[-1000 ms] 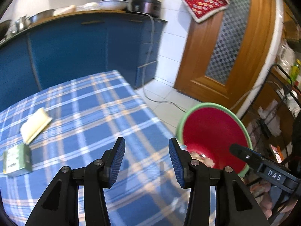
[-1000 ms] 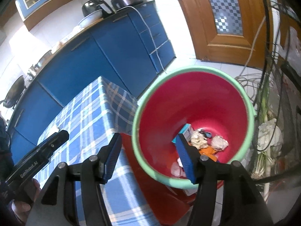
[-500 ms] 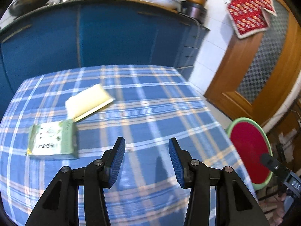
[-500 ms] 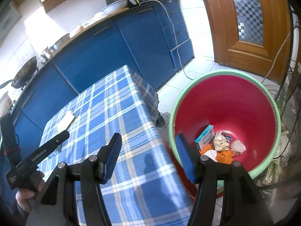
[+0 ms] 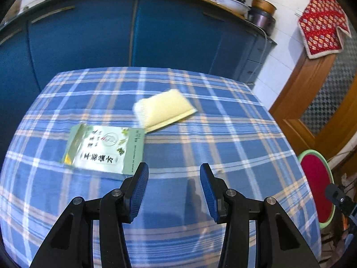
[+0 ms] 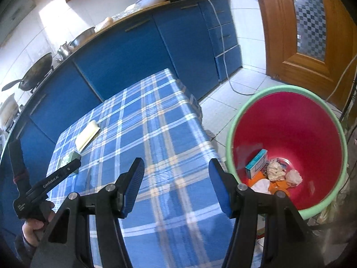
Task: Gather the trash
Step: 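Move both open tools back over the table toward the box and sponge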
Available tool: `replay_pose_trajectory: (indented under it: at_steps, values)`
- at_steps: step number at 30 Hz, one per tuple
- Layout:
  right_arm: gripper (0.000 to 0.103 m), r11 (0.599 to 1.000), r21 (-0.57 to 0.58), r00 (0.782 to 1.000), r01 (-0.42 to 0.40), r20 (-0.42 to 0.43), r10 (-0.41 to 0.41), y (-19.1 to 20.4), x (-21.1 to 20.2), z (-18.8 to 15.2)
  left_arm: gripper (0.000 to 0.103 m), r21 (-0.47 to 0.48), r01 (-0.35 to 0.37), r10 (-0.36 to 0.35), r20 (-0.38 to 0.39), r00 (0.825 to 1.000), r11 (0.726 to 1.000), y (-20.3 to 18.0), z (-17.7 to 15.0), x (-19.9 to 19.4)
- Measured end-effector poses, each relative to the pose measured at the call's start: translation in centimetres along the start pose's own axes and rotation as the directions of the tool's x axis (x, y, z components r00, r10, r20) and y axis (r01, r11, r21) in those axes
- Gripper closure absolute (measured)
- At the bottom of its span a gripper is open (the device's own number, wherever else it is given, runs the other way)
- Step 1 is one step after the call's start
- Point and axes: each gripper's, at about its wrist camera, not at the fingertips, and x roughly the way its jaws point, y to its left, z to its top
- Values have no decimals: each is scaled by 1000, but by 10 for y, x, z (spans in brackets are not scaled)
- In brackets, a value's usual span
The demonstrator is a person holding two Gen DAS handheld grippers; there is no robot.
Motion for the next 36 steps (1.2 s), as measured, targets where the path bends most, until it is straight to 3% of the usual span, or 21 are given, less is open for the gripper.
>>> replay_pose_trajectory:
  at_steps: [16,20,21,24,36]
  values:
    - [41,997,-60,998,-48,-51,44,37,21,-10,54,-118,-151,152,1,988,981,83,-7,-13]
    - [41,996,-73,997,-50,-57,46,43,23,-11,54,-144,-161,165,14,986,976,96,-5,-19]
    - [41,996,-76,997,-50,-59,46,45,24,-11,53,-145,-162,166,17,986,976,97,-3,-20]
    - [41,995,-89,997,-54,-67,48,51,27,-11,34,-138,-184,191,34,981,973,98,1,-21]
    - [41,987,-148,995,-64,-84,52,81,37,-10,33,-102,-197,196,-22,980,975,92,20,10]
